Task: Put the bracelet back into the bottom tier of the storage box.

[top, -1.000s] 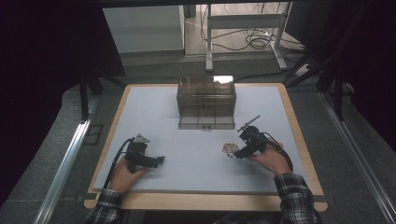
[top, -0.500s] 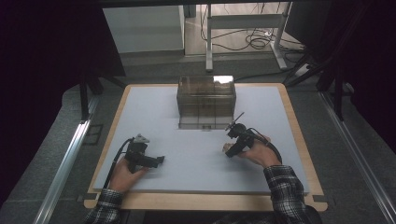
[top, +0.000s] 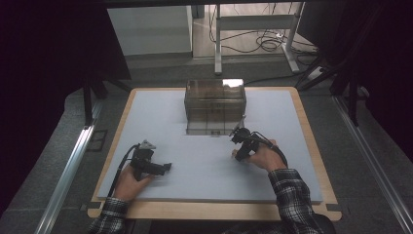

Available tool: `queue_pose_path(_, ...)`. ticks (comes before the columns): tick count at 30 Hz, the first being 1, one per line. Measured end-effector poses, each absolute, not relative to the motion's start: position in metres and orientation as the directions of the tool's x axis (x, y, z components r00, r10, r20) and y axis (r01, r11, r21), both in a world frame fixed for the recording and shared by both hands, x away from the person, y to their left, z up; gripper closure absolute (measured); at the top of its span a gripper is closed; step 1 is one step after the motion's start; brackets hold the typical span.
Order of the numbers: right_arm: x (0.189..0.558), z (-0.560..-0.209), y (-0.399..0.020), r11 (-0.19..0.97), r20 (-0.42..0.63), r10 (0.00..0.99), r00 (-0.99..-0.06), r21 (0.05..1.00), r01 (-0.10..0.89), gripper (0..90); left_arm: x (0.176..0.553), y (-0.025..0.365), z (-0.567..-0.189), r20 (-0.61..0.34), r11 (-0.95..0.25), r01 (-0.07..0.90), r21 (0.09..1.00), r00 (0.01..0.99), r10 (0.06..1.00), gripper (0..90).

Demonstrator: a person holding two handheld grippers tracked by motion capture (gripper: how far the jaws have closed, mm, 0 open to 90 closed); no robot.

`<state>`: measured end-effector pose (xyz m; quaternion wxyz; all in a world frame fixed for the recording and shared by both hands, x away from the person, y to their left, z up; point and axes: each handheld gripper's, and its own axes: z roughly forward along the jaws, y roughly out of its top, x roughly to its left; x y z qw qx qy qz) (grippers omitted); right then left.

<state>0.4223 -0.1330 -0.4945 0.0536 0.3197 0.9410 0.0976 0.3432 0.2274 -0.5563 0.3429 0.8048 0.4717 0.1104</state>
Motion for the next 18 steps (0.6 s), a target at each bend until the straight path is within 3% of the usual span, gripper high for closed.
queue_pose_path(4, 0.422, -0.492, -0.133, 0.792, -0.041, 0.597, -0.801, 0.189, 0.581, 78.4, 0.343, 0.227, -0.556, -0.146, -0.32, 0.684, 0.656, 0.531, 0.835, 0.0)
queue_pose_path(18, 0.419, -0.467, -0.146, 0.775, -0.032, 0.596, -0.802, 0.285, 0.564, 80.6, 0.343, 0.227, -0.556, -0.146, -0.32, 0.684, 0.656, 0.531, 0.835, 0.0)
